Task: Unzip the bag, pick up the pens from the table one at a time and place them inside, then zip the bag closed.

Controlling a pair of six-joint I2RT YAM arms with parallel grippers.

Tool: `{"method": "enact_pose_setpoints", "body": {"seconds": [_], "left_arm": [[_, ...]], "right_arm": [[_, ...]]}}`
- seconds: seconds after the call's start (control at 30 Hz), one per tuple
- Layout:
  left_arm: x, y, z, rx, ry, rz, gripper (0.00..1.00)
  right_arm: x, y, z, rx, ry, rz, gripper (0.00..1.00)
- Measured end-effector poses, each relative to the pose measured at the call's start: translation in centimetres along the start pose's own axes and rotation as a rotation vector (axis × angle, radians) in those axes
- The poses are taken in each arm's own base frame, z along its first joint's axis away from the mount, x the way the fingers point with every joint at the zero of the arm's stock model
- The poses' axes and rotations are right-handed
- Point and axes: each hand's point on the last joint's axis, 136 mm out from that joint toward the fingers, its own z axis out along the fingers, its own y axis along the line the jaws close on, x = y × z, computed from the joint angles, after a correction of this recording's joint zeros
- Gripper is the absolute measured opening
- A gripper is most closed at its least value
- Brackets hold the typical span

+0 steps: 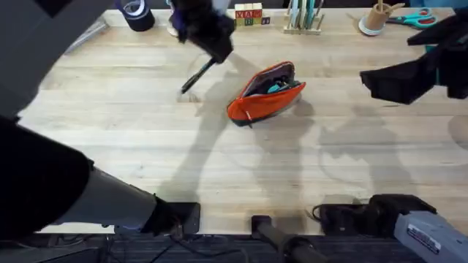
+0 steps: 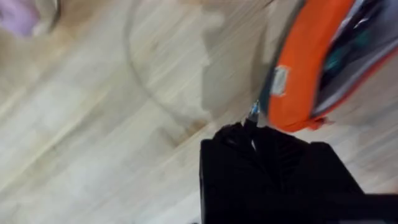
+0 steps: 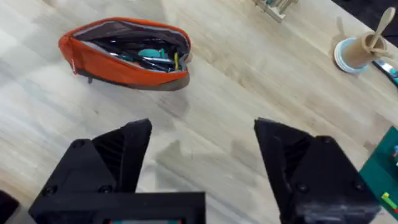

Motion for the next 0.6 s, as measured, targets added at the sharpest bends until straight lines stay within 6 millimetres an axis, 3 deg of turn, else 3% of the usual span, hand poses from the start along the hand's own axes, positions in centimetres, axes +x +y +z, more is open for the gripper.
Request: {"method": "enact_pose_setpoints", "body": {"seconds": [0.17,0.6], "left_arm": [[-2.9,-3.3,-2.0,0.012,-0.085,0.064,0.041],[-9.5,-10.5,-3.9,0.075,-0.346,0.172,0.042]], "right_arm": [[-0.1,-0.1,0.0,0.003,-0.006,-0.012,0.998],[-0.7,0.0,-1.1,0.029,-0.051,-0.03,0.997]]}}
